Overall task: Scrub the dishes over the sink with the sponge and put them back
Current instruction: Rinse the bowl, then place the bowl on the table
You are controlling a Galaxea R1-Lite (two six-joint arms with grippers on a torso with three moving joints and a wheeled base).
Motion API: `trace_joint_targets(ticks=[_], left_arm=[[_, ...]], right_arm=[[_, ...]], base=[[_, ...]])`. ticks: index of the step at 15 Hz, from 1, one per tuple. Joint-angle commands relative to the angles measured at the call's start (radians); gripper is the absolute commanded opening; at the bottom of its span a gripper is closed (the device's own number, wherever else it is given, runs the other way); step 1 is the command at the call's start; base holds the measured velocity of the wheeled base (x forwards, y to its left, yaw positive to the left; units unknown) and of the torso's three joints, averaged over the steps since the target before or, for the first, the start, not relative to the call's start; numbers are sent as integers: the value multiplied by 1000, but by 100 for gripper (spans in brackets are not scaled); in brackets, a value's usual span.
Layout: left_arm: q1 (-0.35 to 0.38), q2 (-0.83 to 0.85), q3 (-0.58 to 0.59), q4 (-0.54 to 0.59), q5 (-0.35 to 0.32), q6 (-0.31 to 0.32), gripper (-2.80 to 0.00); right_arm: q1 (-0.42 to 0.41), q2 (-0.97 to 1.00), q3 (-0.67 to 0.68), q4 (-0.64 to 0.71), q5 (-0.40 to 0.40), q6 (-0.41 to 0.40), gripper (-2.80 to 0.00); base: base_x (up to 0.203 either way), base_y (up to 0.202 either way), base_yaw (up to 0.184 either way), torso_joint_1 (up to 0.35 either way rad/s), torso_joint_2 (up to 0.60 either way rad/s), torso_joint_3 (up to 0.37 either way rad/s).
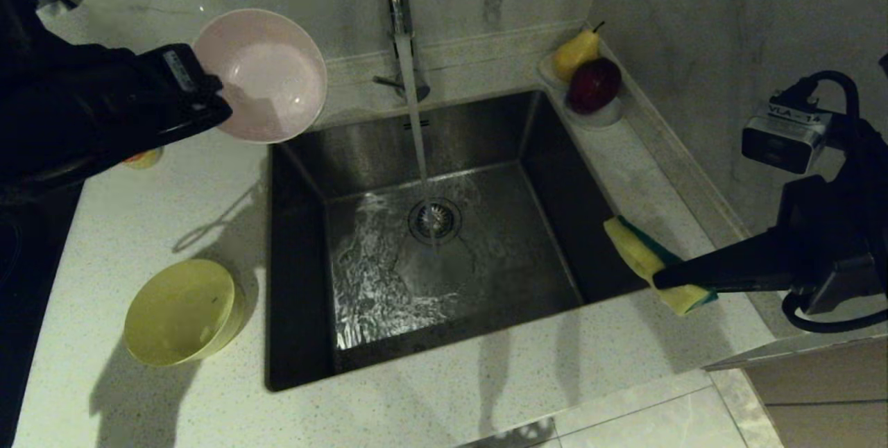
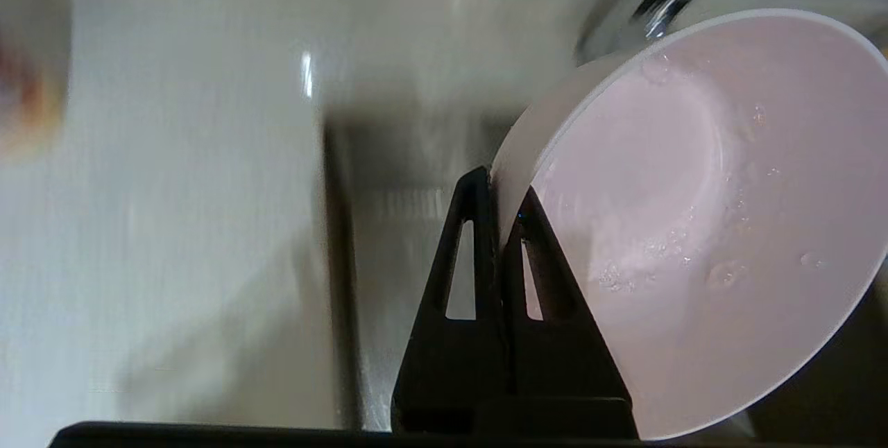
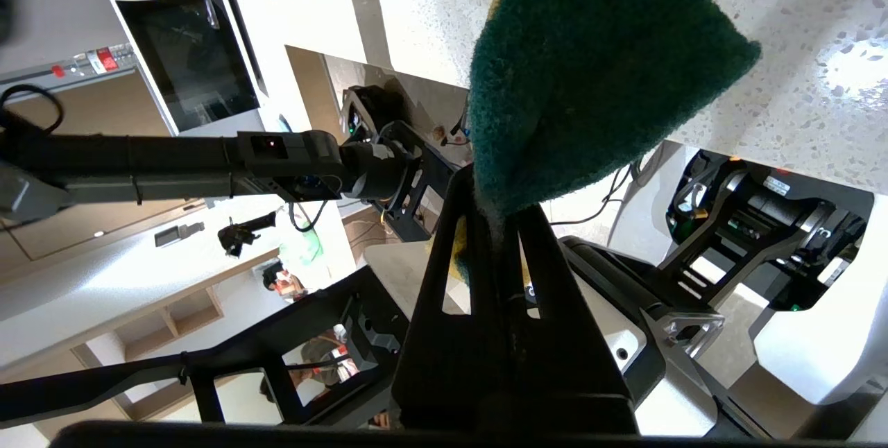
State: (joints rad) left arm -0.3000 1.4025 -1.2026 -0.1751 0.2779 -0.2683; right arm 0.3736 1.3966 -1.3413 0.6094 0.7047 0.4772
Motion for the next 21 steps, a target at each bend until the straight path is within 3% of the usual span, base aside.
trace_joint_targets(ticks=[1, 4, 7, 12, 14, 17, 21], left_arm=[[48, -33, -163, 493, 1, -161, -280], [150, -42, -317, 749, 2, -335, -280], [288, -22, -375, 834, 2, -362, -280], [524, 46, -370, 834, -6, -399, -280], [605, 83, -363, 824, -67, -421, -280], [671, 169, -353, 798, -88, -473, -280], [730, 256, -279, 740, -91, -477, -280]], right_arm=[[-1, 2, 5, 6, 4, 4, -280], [-1, -2, 24, 5, 0, 4, -280], [-18, -11, 43, 6, 1, 4, -280], [-59, 1, 58, 1, 12, -4, -280], [-59, 13, 55, 1, 13, -5, -280], [-59, 15, 56, 0, 13, -5, -280], [-64, 24, 60, 0, 24, -8, -280]], base=[[0, 0, 0, 0, 0, 0], [0, 0, 0, 0, 0, 0], [0, 0, 0, 0, 0, 0], [0, 0, 0, 0, 0, 0], [0, 0, 0, 0, 0, 0], [0, 0, 0, 0, 0, 0], [0, 0, 0, 0, 0, 0]])
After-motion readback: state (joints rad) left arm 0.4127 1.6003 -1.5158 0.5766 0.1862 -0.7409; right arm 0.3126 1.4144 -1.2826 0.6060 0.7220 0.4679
